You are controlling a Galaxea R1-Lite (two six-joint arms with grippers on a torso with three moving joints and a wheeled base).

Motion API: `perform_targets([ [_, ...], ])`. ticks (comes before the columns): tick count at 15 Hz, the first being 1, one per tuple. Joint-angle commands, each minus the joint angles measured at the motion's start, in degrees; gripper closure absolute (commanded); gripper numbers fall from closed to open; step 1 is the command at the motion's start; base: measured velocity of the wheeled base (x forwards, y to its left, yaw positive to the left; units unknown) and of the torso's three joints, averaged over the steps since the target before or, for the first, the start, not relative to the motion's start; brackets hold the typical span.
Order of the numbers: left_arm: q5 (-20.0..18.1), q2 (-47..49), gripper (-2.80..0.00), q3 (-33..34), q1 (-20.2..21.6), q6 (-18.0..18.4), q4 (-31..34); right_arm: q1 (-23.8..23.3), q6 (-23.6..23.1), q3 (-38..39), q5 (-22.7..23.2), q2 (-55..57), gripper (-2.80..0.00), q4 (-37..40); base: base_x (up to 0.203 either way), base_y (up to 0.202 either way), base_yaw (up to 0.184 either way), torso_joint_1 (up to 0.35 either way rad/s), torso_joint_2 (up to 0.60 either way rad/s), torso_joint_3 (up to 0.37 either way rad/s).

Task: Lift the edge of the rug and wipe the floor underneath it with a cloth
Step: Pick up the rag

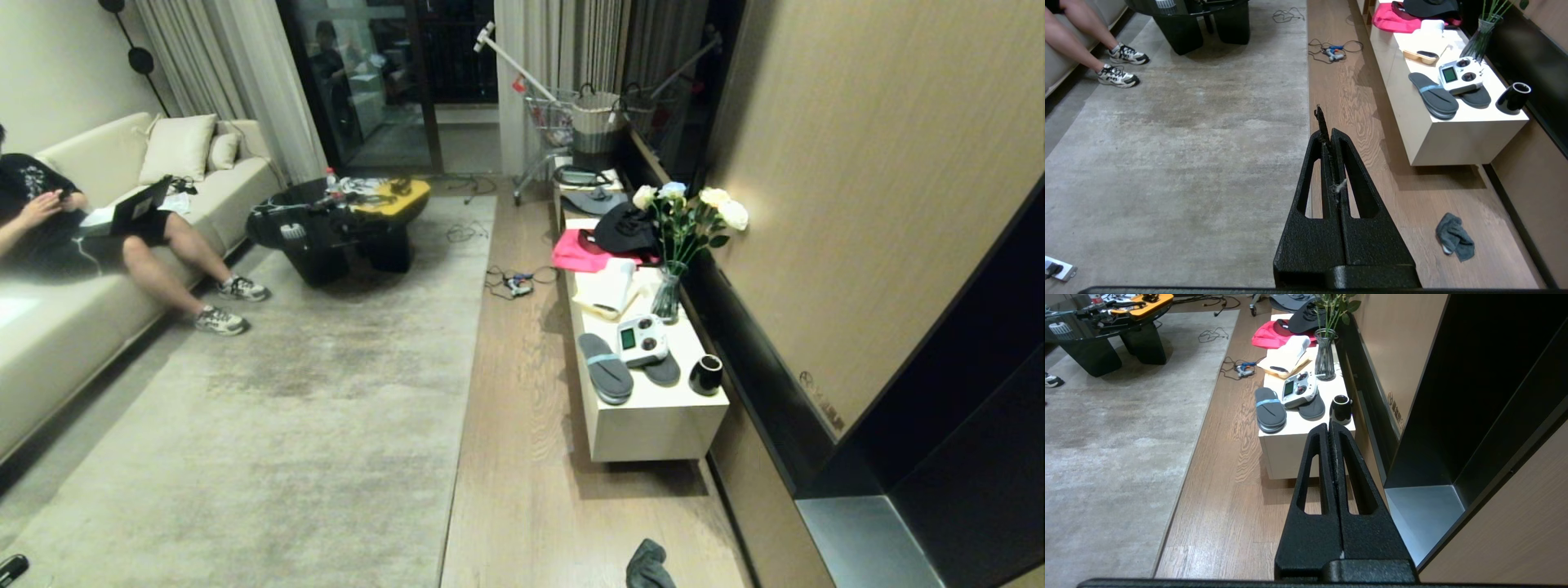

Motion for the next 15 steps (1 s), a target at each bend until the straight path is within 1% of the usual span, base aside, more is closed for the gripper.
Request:
perform_targets([
  [1, 0.0, 0.0, 0.0, 0.0, 0.0, 0.0, 0.0, 0.1, 0.0, 0.0, 0.0, 0.1, 0.0, 0.0, 0.0, 0.0, 0.0, 0.0, 0.0, 0.0],
  [15, 0.0, 0.0, 0.0, 0.0, -0.1, 0.0, 0.0, 0.1, 0.2, 0.0, 0.0, 0.1, 0.0, 0.0, 0.0, 0.0, 0.0, 0.0, 0.0, 0.0],
])
